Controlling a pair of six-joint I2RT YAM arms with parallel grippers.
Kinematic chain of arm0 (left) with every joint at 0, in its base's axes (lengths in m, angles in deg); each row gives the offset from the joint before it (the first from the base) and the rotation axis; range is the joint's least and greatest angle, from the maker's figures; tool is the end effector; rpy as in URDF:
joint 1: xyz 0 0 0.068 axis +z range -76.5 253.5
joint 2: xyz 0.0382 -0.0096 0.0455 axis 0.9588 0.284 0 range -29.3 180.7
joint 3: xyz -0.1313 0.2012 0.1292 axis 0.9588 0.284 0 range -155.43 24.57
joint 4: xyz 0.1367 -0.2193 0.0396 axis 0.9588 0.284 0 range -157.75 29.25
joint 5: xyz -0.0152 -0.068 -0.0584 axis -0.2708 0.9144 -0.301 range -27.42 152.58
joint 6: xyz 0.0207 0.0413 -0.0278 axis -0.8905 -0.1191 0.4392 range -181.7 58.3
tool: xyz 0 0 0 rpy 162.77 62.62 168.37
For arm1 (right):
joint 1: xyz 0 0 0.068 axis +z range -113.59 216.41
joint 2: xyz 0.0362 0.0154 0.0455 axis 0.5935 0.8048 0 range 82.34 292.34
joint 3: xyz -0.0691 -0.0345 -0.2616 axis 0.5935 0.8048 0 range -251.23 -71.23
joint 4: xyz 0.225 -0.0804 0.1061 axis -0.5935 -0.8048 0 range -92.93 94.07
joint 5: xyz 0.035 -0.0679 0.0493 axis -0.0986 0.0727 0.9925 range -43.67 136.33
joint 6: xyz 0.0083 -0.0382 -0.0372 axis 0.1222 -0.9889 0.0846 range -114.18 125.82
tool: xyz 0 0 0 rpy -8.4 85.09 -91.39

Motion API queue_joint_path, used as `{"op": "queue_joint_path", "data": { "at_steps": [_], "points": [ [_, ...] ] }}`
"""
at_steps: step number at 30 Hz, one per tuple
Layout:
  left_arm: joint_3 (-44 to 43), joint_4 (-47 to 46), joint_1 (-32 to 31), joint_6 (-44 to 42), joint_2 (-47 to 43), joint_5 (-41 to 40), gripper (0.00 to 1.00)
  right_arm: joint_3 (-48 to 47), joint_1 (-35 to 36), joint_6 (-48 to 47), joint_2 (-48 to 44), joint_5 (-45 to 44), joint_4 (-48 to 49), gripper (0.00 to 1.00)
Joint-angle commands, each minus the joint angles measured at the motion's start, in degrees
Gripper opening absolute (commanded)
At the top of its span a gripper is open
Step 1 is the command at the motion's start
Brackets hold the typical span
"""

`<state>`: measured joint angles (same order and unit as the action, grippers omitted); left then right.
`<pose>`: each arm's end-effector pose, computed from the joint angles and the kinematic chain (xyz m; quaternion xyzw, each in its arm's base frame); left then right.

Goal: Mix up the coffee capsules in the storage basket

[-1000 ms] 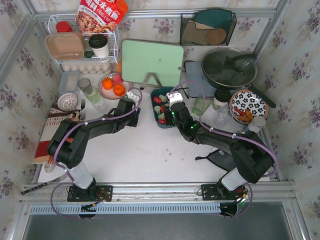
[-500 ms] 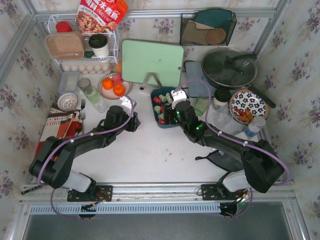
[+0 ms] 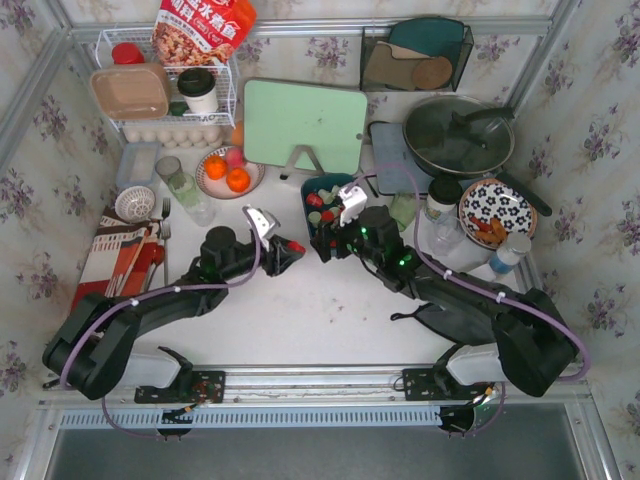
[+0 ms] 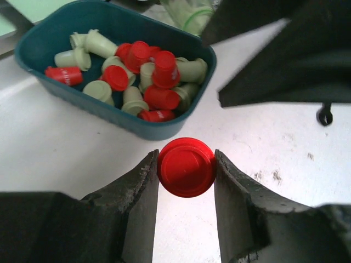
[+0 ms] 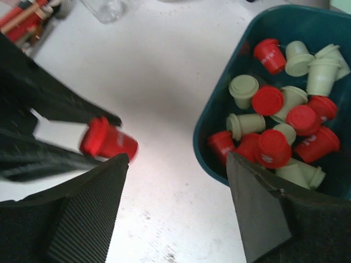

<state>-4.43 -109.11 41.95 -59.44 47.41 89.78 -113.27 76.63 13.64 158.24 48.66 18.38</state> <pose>0.2247 -0.1570 0.2178 0.3348 0.6612 -0.3561 0.5691 0.2249 0.1921 0.2462 -0.2391 0.7810 0.2499 0.5200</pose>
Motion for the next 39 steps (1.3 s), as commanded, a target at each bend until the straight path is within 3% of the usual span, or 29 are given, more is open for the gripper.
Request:
{"op": "queue_joint_path", "data": {
  "at_steps": [1, 9, 21, 29, 39],
  "points": [
    [3.0, -11.8, -1.2, -6.6, 0.8, 4.6, 0.38, -3.1, 0.0, 6.2, 1.1, 3.8, -2.8, 0.84],
    [4.7, -13.0, -4.0, -12.4, -0.3, 3.0, 0.38, -4.0, 0.0, 12.7, 2.8, 14.7, -2.6, 0.9],
    [5.3, -13.6, -4.5, -12.0, -2.1, 2.8, 0.38, -2.1, 0.0, 18.1, 5.3, 20.2, 2.9, 0.92],
    [5.4, -13.4, -4.7, -12.0, -2.7, 2.1, 0.37, -0.9, 0.0, 20.9, 6.6, 21.1, 5.2, 0.87],
    [5.4, -12.7, -4.8, -12.4, -2.9, 0.0, 0.37, 0.3, 0.1, 23.4, 8.1, 22.7, 6.7, 0.71]
  ]
}}
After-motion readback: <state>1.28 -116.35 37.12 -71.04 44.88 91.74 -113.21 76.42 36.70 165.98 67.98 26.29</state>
